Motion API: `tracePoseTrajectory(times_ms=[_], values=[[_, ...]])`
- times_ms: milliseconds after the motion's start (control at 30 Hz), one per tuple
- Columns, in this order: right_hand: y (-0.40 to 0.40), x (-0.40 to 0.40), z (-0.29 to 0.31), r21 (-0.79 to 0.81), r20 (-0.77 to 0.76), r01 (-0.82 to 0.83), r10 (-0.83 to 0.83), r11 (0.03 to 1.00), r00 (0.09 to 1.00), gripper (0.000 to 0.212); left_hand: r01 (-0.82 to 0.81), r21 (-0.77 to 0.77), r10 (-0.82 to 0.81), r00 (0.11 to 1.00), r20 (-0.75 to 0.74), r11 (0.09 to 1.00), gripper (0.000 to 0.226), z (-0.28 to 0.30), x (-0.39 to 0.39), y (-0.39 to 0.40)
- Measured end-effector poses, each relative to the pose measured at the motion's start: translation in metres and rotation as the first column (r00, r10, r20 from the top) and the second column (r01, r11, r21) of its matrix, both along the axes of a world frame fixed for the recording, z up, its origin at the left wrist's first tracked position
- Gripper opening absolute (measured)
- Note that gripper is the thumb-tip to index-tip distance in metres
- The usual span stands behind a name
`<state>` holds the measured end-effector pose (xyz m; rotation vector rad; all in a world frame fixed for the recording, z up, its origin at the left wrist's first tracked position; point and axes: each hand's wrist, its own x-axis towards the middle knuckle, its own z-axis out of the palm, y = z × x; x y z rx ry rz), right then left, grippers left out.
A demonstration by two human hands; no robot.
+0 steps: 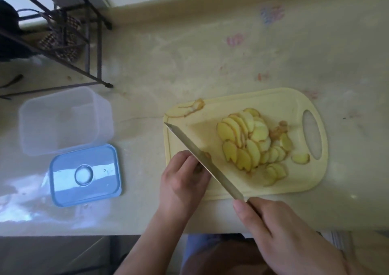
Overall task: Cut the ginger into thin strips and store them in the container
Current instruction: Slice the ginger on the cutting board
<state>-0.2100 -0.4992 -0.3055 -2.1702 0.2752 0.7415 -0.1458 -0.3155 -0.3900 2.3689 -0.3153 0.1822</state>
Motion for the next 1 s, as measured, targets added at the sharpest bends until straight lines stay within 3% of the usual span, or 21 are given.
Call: tracePoseTrajectory(times_ms=[67, 233, 467, 600, 700, 1000], values=[[0.0, 0.003, -0.002, -0.008, 0.017, 0.0, 0.0, 1.0, 1.0, 0.09, -0.014, -0.006, 0.014, 1.0, 0.003, 1.0, 0.018, 0.0, -0.001, 0.0], [0.008, 0.02, -0.021, 0.067, 0.039, 0.013, -0.016, 0.998, 0.999, 0.075, 0.033, 0.02, -0.033, 0.999, 0.023, 0.999, 0.005, 0.0, 0.0, 0.002], [0.006, 0.001, -0.004, 0.015, 0.026, 0.073, -0.073, 0.997, 0.997, 0.088, 0.025, 0.035, -0.026, 1.0, 0.007, 0.999, 0.002, 0.003, 0.002, 0.003], [0.009, -0.003, 0.004, -0.044, 0.007, 0.035, -0.035, 0.998, 0.999, 0.076, 0.031, 0.014, -0.031, 0.999, 0.01, 0.999, 0.004, -0.001, 0.0, 0.005], [0.007, -0.002, 0.003, -0.027, -0.008, 0.005, -0.005, 1.0, 1.0, 0.084, 0.034, -0.016, -0.034, 0.999, -0.003, 0.999, 0.005, -0.002, 0.0, 0.007], [0.017, 0.023, -0.02, 0.023, 0.035, 0.001, -0.002, 1.0, 0.999, 0.074, 0.021, -0.002, -0.021, 1.0, 0.012, 1.0, 0.001, 0.0, 0.001, 0.005]])
